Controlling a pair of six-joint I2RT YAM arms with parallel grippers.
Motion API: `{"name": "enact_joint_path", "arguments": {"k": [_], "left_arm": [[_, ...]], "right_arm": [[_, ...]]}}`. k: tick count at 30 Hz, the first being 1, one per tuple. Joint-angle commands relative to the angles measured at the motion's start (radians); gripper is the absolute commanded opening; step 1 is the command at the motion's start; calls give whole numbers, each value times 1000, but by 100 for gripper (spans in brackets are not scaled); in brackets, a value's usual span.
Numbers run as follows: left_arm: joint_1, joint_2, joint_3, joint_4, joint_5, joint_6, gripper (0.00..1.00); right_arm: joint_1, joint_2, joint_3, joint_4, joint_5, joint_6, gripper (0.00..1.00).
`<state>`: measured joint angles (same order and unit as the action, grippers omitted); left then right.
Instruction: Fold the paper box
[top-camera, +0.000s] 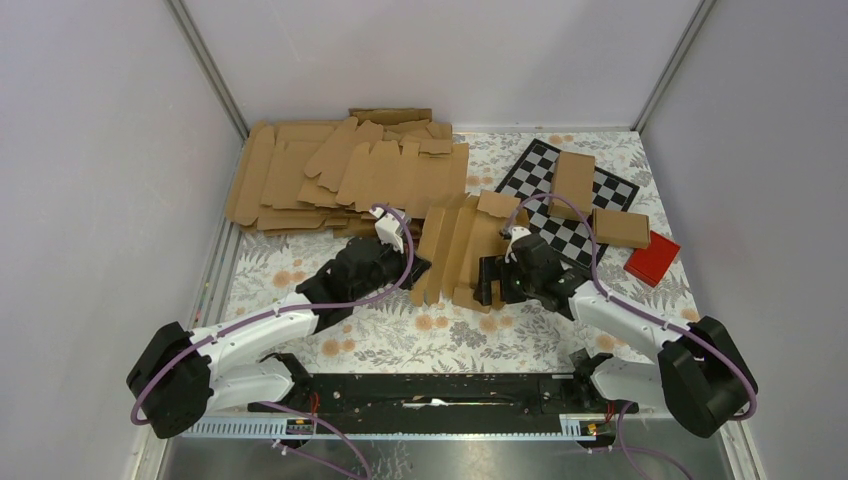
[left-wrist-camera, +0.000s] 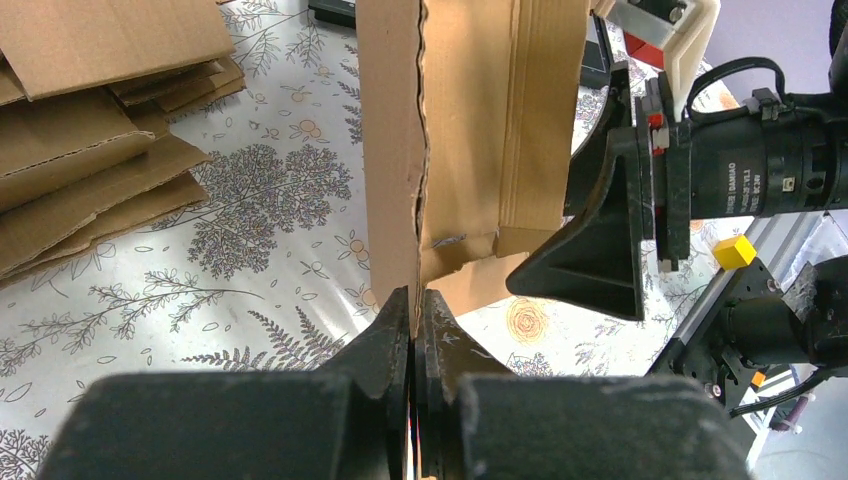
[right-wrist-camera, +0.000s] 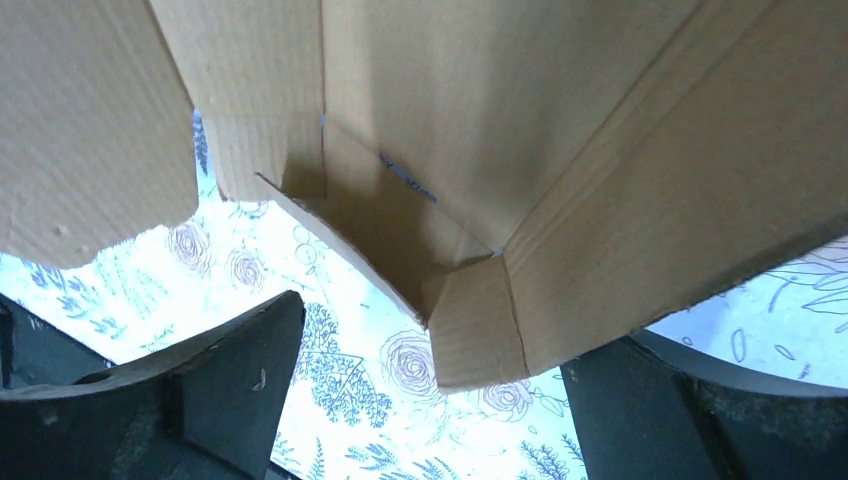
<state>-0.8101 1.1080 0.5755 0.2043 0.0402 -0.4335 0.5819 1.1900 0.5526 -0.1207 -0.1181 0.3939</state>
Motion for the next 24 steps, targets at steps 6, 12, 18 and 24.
{"name": "enact_joint_path", "arguments": {"k": [6,12,18,24], "left_arm": [[-5,0,-19,106,22,2,0],[-4,10,-15,112,26,-1,0],[-6,8,-12,106,19,0,0],[-11,7,-15,104,12,6,0]], "right_arm": [[110,68,58,-34,112,-37,100],[111,22,57,11,164,0,99],[111,-22,58,0,362,64,100],[111,-25,52,15,434,85,100]]}}
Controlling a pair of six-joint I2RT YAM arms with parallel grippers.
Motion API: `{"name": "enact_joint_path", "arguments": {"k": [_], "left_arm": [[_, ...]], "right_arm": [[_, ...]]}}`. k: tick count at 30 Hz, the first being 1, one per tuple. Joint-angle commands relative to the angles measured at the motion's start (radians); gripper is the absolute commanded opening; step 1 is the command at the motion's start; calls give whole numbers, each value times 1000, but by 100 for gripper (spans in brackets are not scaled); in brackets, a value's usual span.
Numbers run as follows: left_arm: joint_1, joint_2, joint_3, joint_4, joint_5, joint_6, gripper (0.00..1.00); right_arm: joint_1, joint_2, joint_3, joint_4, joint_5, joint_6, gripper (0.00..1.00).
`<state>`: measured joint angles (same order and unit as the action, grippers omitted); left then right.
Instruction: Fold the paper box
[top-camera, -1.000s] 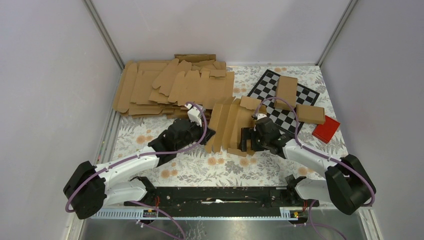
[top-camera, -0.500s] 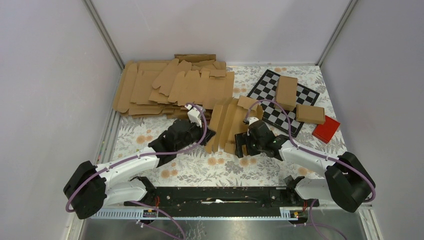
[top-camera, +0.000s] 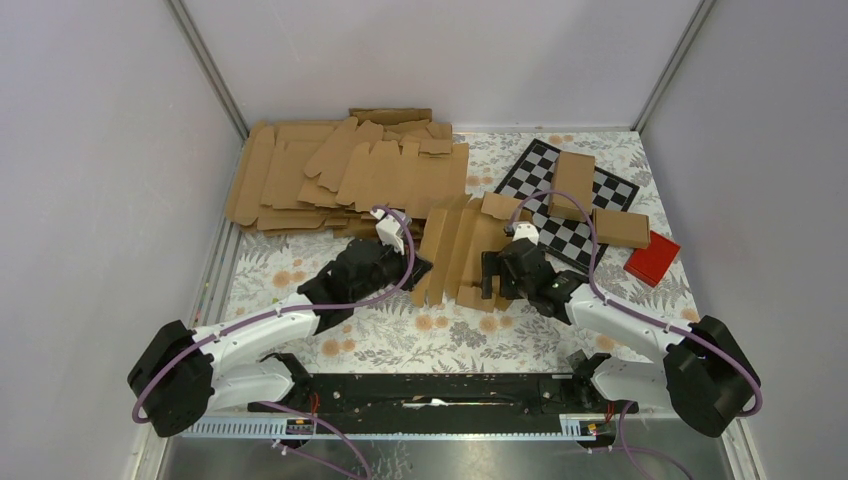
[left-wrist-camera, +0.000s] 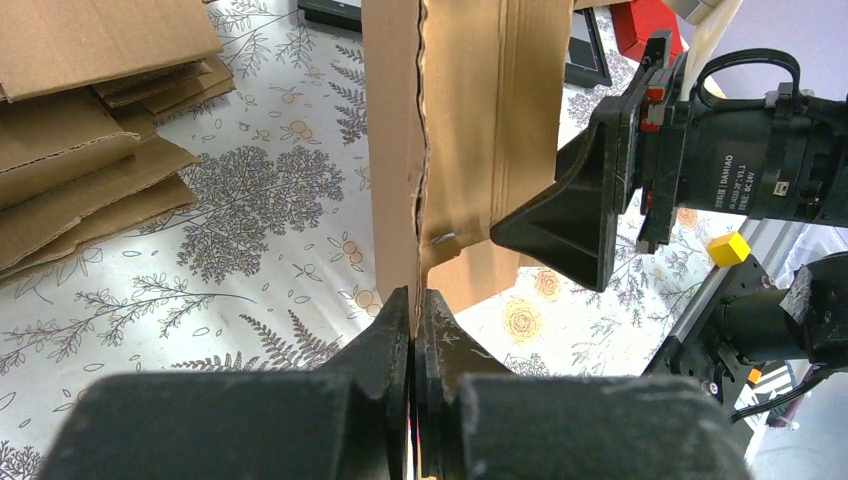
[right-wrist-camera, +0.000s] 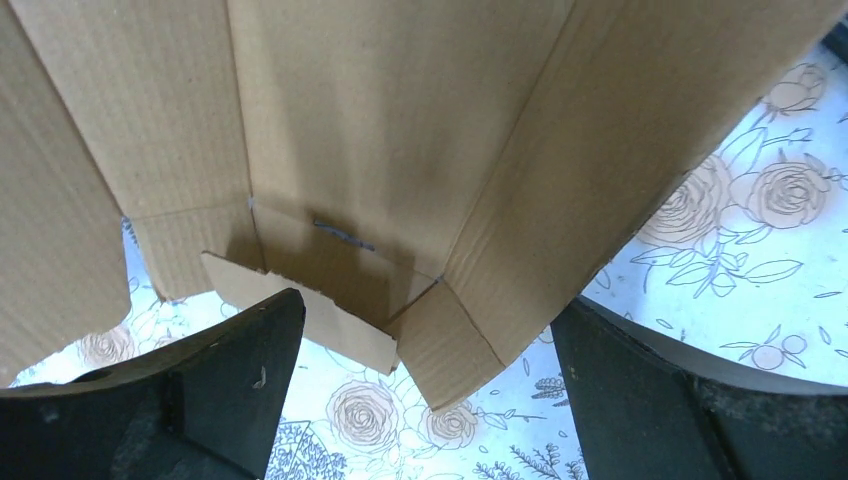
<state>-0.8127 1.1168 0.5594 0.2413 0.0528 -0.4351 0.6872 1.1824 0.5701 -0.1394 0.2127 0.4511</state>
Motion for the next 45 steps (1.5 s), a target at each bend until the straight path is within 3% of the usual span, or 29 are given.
{"name": "enact_joint_path", "arguments": {"k": [1,10,19,31,45], "left_arm": [[-9,-2,0,70,-1,8,0],[-14,22,3,106,-49,54,0],[-37,51,-2,215,-193,199,0],[-50,64,-151,373,-134,250,0],[-50,49,-178,413,-135,252,0]], "right_arm": [[5,-18,36,40,103,26,100],[2,5,78,80,120,25,100],[-76,14,99,146,62,44,98],[-171,-93,-54,248,-49,32,100],[-183,-169,-148,242,-74,24,98]]}}
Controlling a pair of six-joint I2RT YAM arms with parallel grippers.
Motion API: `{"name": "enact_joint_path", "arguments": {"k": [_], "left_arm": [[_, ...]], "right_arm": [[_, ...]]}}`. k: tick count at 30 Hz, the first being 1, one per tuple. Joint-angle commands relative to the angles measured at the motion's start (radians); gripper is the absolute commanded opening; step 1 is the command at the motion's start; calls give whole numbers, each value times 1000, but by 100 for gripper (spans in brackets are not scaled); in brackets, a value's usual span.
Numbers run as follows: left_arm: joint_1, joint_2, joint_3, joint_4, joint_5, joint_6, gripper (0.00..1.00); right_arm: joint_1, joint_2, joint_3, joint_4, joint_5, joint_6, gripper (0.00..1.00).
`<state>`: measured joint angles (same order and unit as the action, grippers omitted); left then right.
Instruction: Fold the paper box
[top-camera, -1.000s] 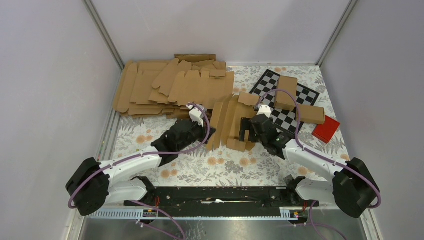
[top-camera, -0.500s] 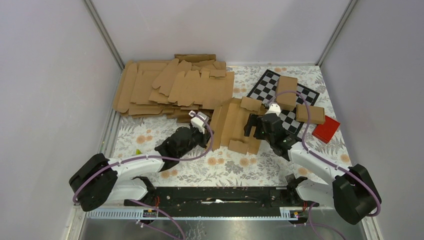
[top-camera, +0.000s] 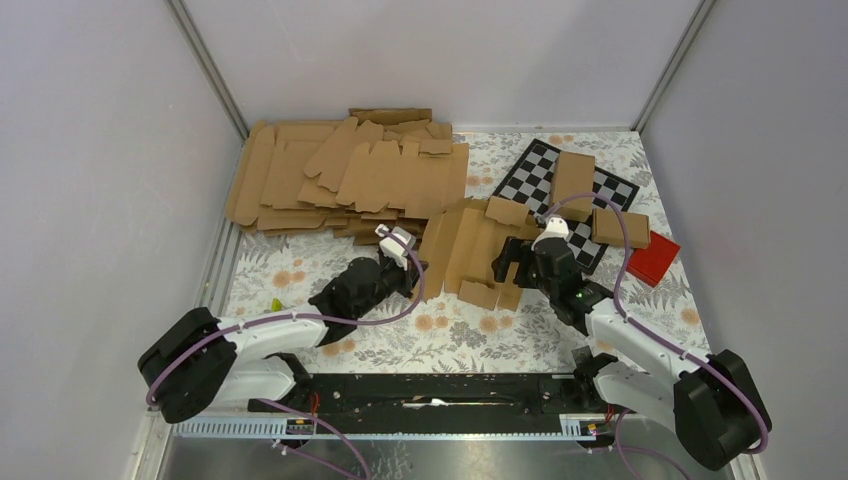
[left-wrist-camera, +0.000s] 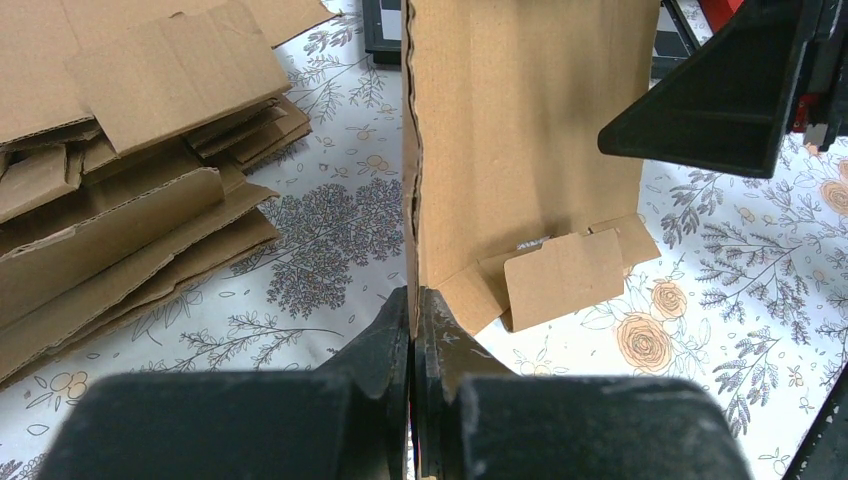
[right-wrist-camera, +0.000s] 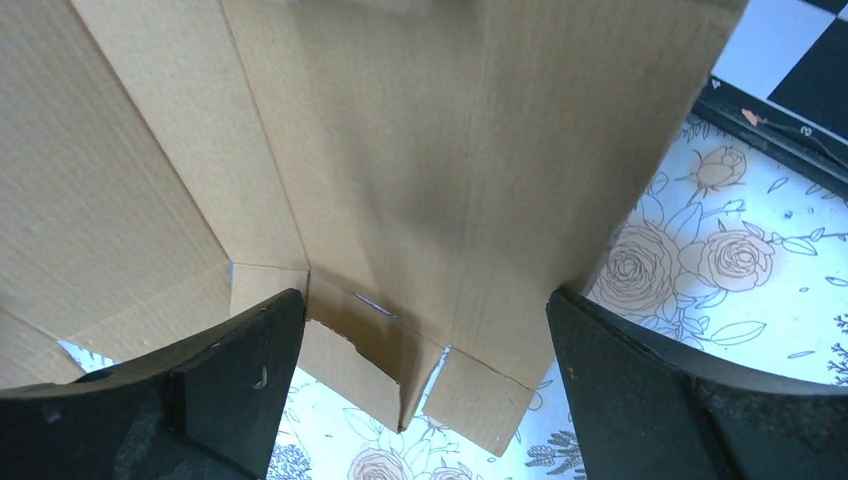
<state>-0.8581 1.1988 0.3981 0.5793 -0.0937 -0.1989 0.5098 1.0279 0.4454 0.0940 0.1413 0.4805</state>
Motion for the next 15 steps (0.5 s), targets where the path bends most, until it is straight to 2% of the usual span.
{"name": "enact_joint_path", "arguments": {"k": [1,9,12,15], "left_arm": [[-5,-36,-19,77,13,15,0],[-5,-22,-10,79,12,10,0],[-6,-33,-16,81,14,7,0],[-5,-38,-22,88,15,3,0]], "right_arm": [[-6,-14,-28,-2,13,1,98],[-5,-53,-78,-37,128,78,100],[-6,-33,-86,-19,105,78,100],[-5,15,-70,0,10,66,100]]}}
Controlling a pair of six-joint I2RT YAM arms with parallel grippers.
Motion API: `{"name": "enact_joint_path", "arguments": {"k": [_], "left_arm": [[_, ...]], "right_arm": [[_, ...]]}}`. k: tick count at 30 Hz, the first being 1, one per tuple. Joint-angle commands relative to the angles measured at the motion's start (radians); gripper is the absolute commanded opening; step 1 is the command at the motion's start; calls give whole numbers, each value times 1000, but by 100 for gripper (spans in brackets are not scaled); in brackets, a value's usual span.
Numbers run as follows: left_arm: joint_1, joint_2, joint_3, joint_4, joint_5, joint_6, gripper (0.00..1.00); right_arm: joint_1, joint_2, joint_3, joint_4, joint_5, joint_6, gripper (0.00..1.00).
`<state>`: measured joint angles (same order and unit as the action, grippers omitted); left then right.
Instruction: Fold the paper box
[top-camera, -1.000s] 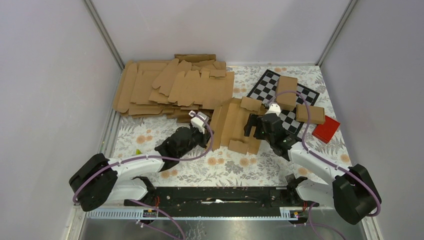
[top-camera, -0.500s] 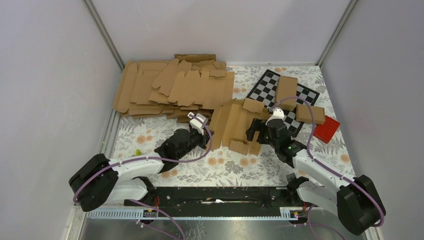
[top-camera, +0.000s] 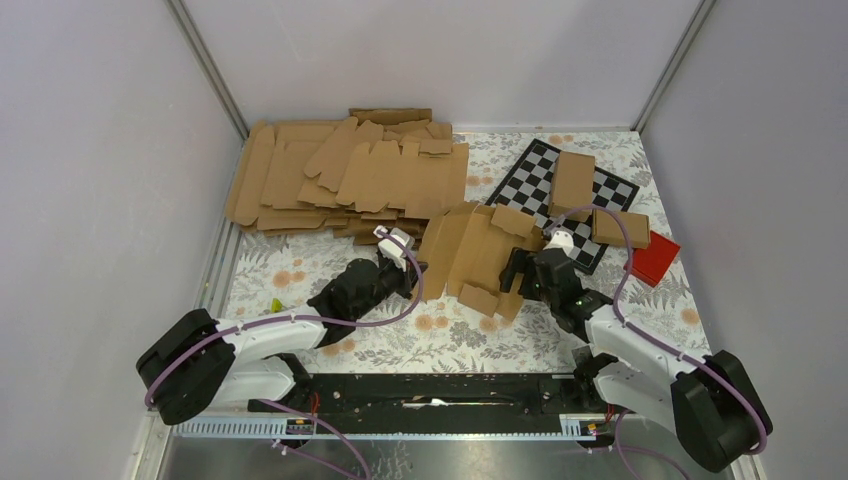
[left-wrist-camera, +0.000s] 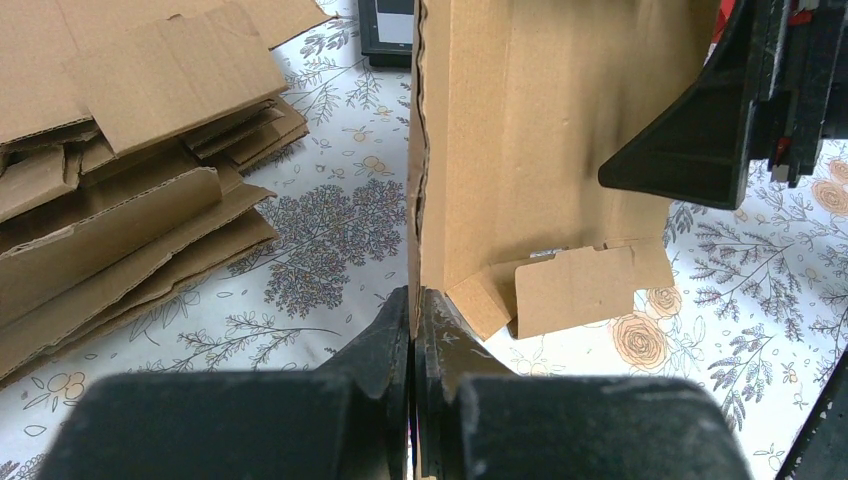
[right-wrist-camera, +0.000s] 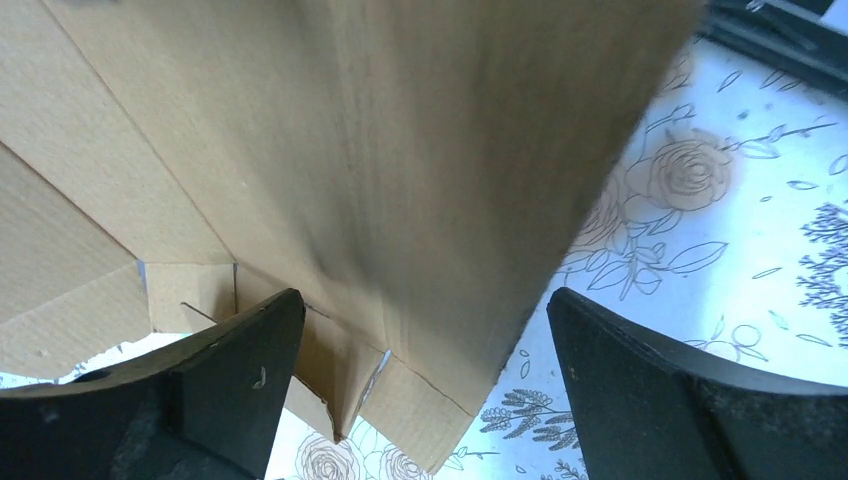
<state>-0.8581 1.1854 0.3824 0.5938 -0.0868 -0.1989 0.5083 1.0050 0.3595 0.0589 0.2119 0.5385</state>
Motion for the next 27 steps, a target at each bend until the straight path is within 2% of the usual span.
{"name": "enact_joint_path", "arguments": {"k": [1,7,14,21,27], "left_arm": [[-5,-24,-7,76,8,2,0],[-5,-5,2,78,25,-4,0],[-5,-8,-6,94,37,-7,0],[-5,9,-2,101,51,-15,0],[-5,21,-3,111,59,-23,0]], "right_arm": [[-4,55,20,35,-83,10,100],[1,106,19,33,-165,28,98],[58,152,44,2,-158,47,98],[147,135,71,0,-157,4,98],[173,115,72,2,-135,-32,100]]}}
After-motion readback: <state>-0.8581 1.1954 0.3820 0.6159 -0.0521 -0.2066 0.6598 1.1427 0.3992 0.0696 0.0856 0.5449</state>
